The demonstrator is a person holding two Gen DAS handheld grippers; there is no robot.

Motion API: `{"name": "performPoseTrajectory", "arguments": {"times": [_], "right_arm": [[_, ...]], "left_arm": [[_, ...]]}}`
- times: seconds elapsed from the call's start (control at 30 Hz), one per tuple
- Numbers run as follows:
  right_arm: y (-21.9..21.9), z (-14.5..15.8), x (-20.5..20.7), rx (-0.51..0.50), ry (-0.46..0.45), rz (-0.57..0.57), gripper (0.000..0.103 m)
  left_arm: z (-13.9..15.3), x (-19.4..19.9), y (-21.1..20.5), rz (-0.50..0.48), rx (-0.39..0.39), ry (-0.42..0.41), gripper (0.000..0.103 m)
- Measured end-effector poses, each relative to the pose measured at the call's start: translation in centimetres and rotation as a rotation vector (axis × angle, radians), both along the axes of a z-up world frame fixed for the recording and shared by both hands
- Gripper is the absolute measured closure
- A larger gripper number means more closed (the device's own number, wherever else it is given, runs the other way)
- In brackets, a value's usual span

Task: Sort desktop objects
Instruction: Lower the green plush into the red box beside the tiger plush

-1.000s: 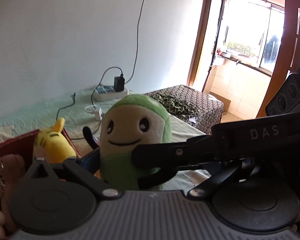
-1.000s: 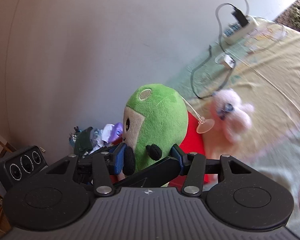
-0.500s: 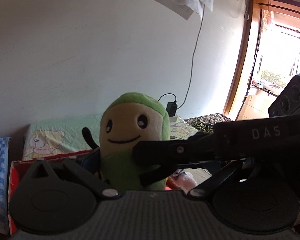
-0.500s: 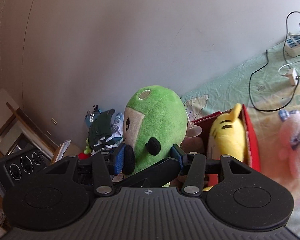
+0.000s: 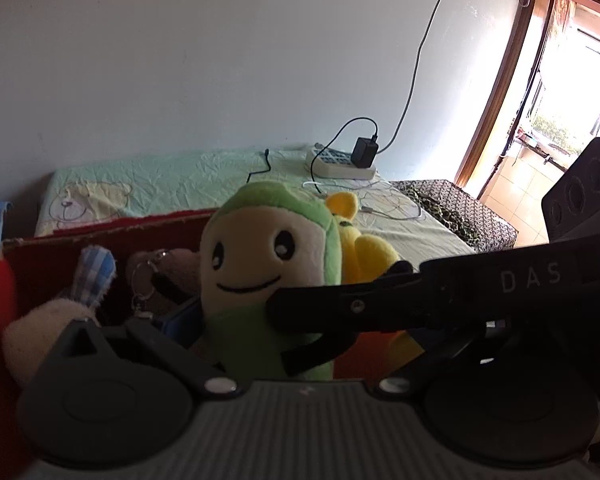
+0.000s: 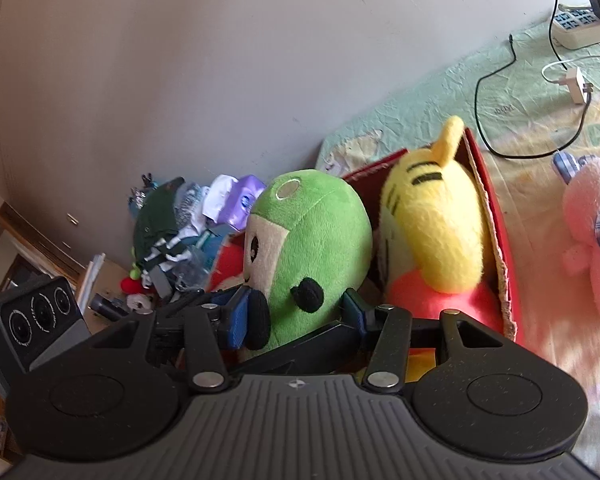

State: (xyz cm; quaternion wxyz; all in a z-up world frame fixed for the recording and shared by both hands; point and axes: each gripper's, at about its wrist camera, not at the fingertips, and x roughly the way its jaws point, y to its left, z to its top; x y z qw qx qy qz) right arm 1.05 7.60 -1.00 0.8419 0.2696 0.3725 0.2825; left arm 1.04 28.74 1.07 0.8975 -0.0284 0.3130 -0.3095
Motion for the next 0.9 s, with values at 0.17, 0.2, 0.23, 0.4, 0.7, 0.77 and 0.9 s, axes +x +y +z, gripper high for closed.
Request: {"name": "performPoseTrajectory", "arguments": {"times": [0.17,0.2,0.23,0.4,0.7,0.77,0.9], "right_arm": [[1.2,-0.4,0.6,-0.089,0.014,0.025,0.050],[1.5,-0.4,0.6,-0.112,0.014,0.035,0.050],[1.8,-0.4,0.7,-0.137,0.015,0.043,0.049],[2.2,-0.6,0.9,-0.188,0.008,0.047,0.048],[1.2,0.1,0.3,-0.178,-0.027,0.004,0.043],[0.6,0.4,0.2,-0.155,-0.037,-0.020,0.045],[0.0,0.7,0.5,-0.110,-0.052,-0.050,0.061]], "left_arm": [[-1.3,0.5,0.3,-0.003,0.008,0.064,0.002],[-1.4,0.5,0.4,-0.004,0.011,0.075,0.002],[-1.6,0.5,0.4,-0.005,0.017,0.084,0.001],[-2.3,0.8,0.3,-0.007,0.034,0.104,0.002],[-2.0,0.3,0.2,-0.006,0.074,0.085,0.002],[-1.9,0.0,0.2,-0.009,0.079,0.080,0.002],[-1.8,-0.3,-0.1,-0.010,0.089,0.079,0.002]]}}
